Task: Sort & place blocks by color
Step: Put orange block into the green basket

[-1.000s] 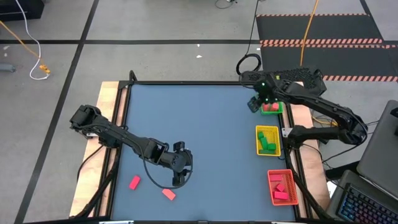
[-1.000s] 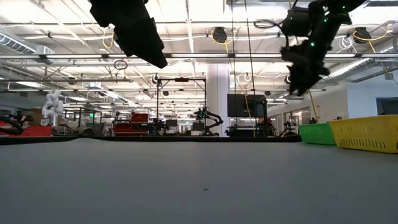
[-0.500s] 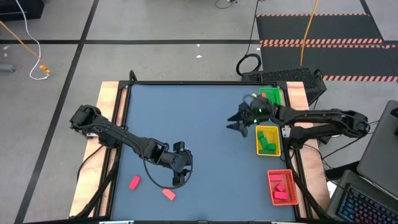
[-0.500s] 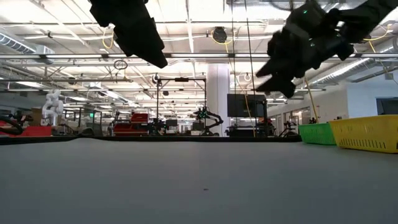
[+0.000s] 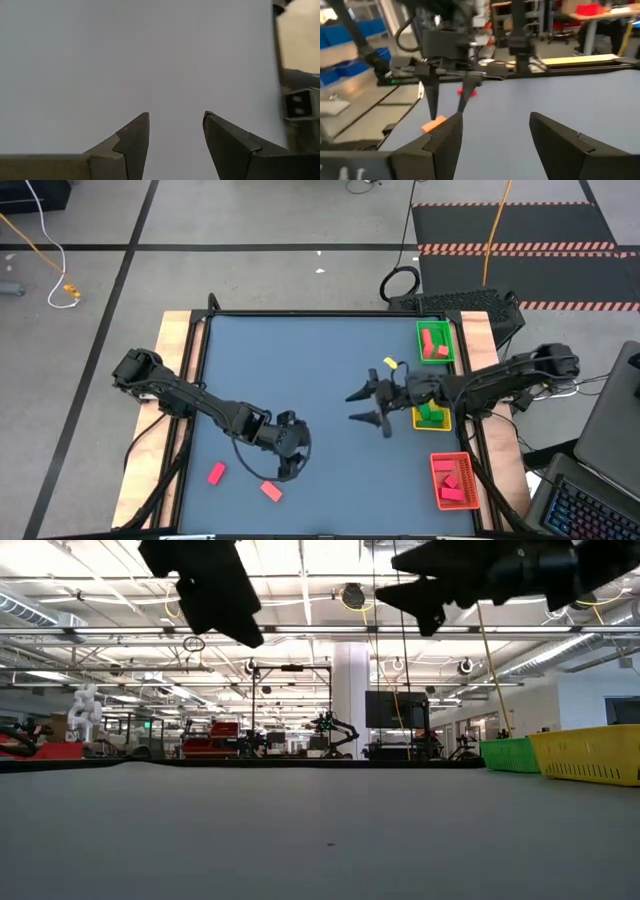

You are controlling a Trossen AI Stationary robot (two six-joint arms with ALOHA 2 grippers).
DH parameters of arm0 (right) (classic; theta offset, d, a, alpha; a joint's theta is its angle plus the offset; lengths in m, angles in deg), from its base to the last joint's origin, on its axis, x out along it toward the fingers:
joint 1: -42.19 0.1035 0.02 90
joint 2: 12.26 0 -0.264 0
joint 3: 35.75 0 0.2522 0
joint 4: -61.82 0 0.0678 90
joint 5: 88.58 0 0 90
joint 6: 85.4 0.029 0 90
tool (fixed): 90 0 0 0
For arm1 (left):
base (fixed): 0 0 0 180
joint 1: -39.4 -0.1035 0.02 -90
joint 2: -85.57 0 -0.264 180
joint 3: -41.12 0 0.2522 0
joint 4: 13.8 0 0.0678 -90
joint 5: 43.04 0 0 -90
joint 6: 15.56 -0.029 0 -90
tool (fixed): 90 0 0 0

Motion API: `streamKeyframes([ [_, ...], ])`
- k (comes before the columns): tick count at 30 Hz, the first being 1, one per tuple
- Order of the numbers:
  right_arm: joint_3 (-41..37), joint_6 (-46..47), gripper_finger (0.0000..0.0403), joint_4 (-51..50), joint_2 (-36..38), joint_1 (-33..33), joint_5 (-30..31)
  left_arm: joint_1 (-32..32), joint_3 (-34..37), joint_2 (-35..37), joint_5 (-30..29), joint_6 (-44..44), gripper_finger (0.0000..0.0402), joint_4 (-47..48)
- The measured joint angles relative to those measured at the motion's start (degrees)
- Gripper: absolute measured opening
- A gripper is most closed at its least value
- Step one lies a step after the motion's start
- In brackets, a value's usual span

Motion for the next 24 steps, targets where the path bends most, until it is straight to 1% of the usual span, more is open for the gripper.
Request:
streamKeyframes([
  [4, 5.0, -1.5, 0.0225, -2.3, -5.7, 1.3, -1.0, 1.8, 0.0, 0.0, 7.2, 1.8, 0.0189, 3.7],
  [7, 7.7, -2.0, 0.0226, -2.4, -8.8, 1.5, -3.5, 4.7, 0.0, 0.0, 9.5, 1.7, 0.0189, 7.6],
  [9, 8.3, -2.0, 0.0225, -2.7, -10.0, 1.5, -6.2, 7.2, 0.0, 0.0, 9.5, 0.7, 0.0189, 9.7],
  [13, 8.8, -2.0, 0.0225, -1.9, -10.4, 1.9, -7.5, 12.4, 0.0, 0.0, 9.4, -1.5, 0.0189, 11.5],
  [15, 8.8, -2.0, 0.0226, -0.8, -10.4, 2.2, -7.5, 14.6, 0.0, 0.0, 8.1, -3.8, 0.0189, 10.7],
  [17, 8.8, -2.1, 0.0226, 0.9, -10.2, 2.7, -7.5, 16.6, 0.0, 0.0, 5.5, -6.0, 0.0189, 10.3],
  [19, 8.8, -3.1, 0.0225, 2.7, -9.5, 3.3, -7.5, 18.0, 0.0, -0.1, 3.5, -7.7, 0.0189, 11.0],
  [22, 8.8, -4.4, 0.0226, 3.2, -8.0, 4.3, -7.5, 18.6, 0.0, -1.4, 3.1, -9.5, 0.0189, 11.4],
  [24, 9.0, -4.5, 0.0226, 2.9, -6.9, 5.0, -6.2, 18.4, 0.0, -2.5, 3.0, -11.0, 0.0189, 11.4],
])
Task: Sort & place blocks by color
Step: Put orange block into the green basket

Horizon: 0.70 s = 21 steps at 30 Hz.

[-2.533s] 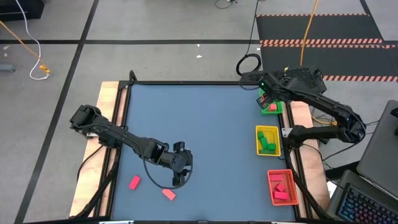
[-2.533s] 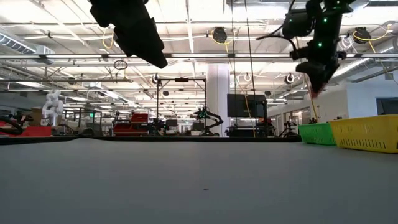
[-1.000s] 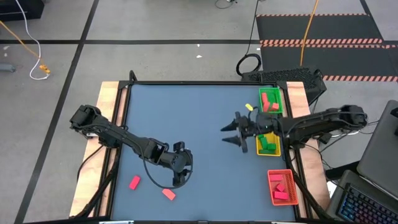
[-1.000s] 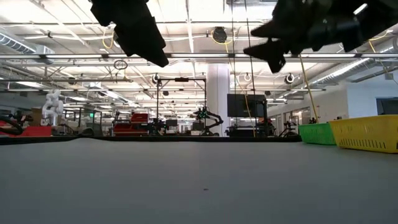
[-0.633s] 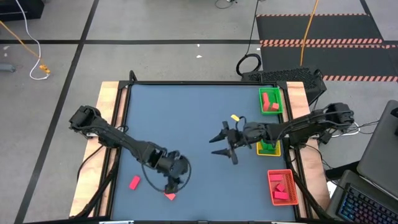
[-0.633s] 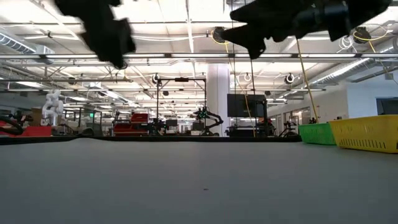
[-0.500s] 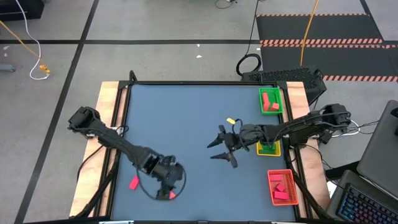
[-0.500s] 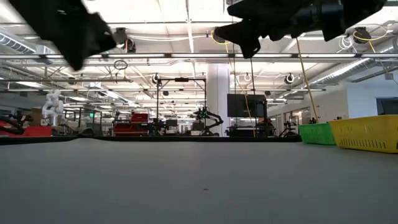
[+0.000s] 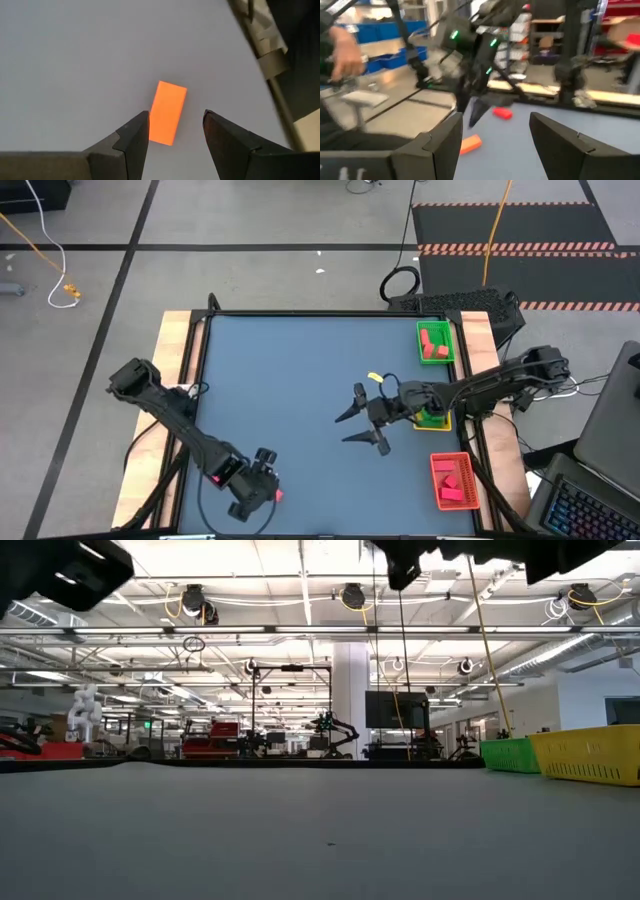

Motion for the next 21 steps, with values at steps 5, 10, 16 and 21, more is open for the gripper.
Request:
streamKeyframes([
  [5, 1.2, -1.8, 0.0226, -3.8, 2.6, 2.4, 3.5, -1.7, 0.0, -3.3, 2.0, -3.1, 0.0189, 1.1],
  [10, 1.2, -4.2, 0.0225, -4.7, 4.6, 5.0, 6.4, -2.4, 0.0, -6.9, 5.1, -6.0, 0.0189, 0.5],
  [16, 1.3, -5.0, 0.0225, -5.7, 6.2, 6.2, 6.8, -2.6, -0.2, -9.2, 7.4, -7.7, 0.0189, -1.1],
  [21, 1.3, -5.9, 0.0225, -6.4, 6.2, 6.4, 9.2, -3.1, -0.1, -9.1, 4.7, -7.9, 0.0189, -1.4],
])
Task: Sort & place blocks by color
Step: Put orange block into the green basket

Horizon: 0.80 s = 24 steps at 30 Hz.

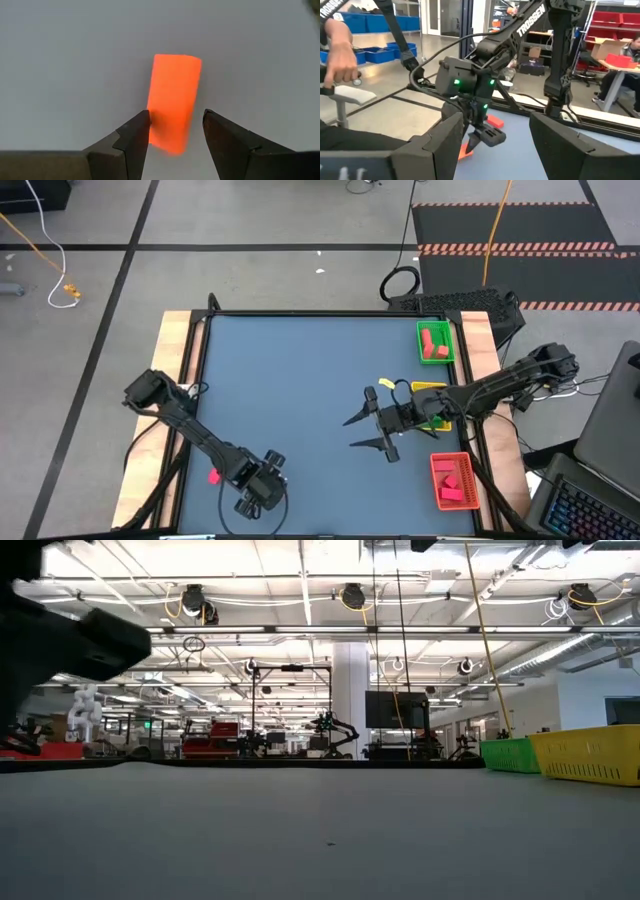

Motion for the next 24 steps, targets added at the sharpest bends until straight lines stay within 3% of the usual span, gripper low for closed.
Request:
streamKeyframes([
  [24, 0.0, 0.0, 0.0225, -0.4, 0.0, 0.0, 0.0, -0.9, 0.2, 0.3, -2.3, 5.7, 0.0189, -2.4],
])
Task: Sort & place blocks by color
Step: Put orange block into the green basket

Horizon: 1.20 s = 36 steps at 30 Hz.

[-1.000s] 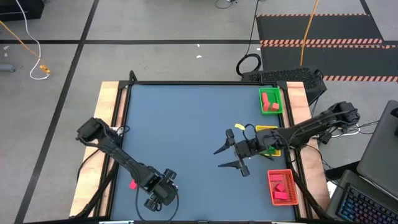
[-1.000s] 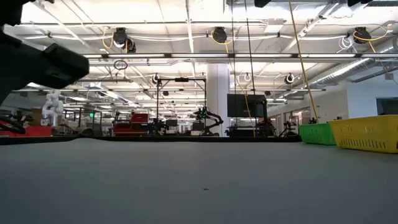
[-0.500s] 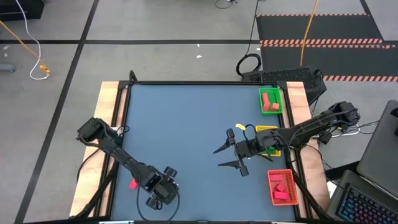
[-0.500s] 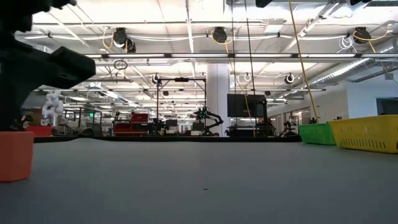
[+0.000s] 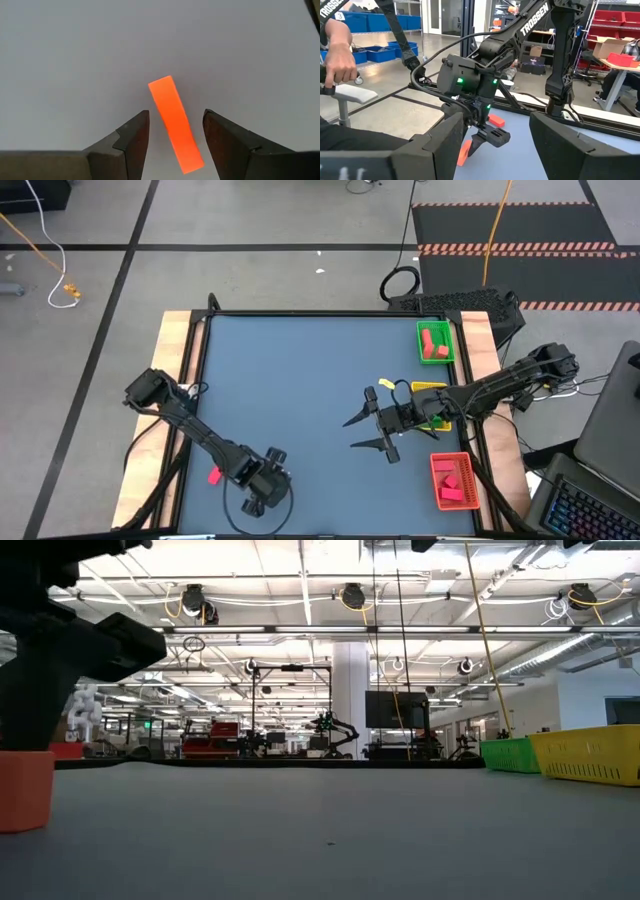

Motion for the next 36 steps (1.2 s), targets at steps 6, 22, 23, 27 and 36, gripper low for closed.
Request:
streamKeyframes([
  [6, 0.0, 0.0, 0.0225, 0.0, 0.0, 0.0, 0.0, -0.1, 0.0, 0.0, 0.0, 1.5, 0.0189, 0.1],
  [22, -0.1, -1.3, 0.0225, -10.6, 5.3, 0.0, 0.1, -2.5, 0.0, -1.5, 0.9, 7.2, 0.0054, 0.0],
  [23, -0.1, -0.9, 0.0225, -10.7, 5.6, 0.0, 0.2, -3.3, 0.1, -0.4, 0.7, 7.2, 0.0054, 0.2],
  [27, -0.1, 1.4, 0.0225, -11.9, 5.8, 0.0, 2.9, -7.0, -0.1, 4.2, -4.7, 4.6, 0.0054, -1.5],
  [36, -0.2, -3.5, 0.0225, -7.5, -0.9, -0.5, 7.6, -16.2, 0.0, 10.9, -17.2, -5.9, 0.0057, -13.0],
])
